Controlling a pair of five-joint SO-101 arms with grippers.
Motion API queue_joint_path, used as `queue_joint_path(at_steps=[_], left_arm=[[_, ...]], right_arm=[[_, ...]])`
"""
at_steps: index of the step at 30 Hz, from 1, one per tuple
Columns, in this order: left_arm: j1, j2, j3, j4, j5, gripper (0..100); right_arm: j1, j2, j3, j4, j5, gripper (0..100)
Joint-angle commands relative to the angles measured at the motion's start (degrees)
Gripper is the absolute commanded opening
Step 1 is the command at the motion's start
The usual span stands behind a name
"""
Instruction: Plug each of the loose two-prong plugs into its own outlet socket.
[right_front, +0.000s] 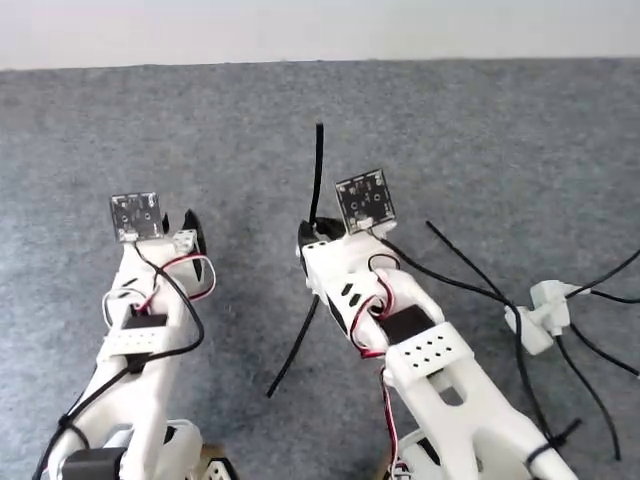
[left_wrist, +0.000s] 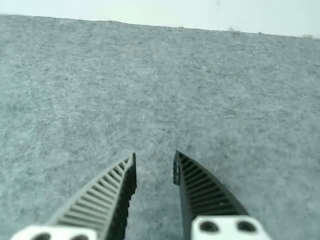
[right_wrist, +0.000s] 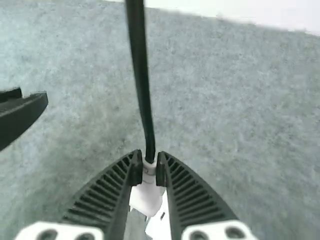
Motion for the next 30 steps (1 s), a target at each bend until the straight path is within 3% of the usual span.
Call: queue_joint_path(at_steps=[1,8,16,30], left_arm=[[-0.4,-1.8,0.7,-4.1,0.5,12],[-0.4,-1.8,1.7,-6.2,0.5,12],[-0.9,-1.5,1.7,-6.2,0.5,12],[-1.5,-1.5,1.7,-6.2,0.5,12]], right_arm=[[0.7,2.9,-0.6,-6.9,-0.6,0.9],[2.1,11.3,-1.3,-15.1,-0.4,0.9],[7.9,16.1,-3.0,-15.5,-0.4,0.9],[6.6,16.8,-4.2,-15.5,-0.4,0.9]])
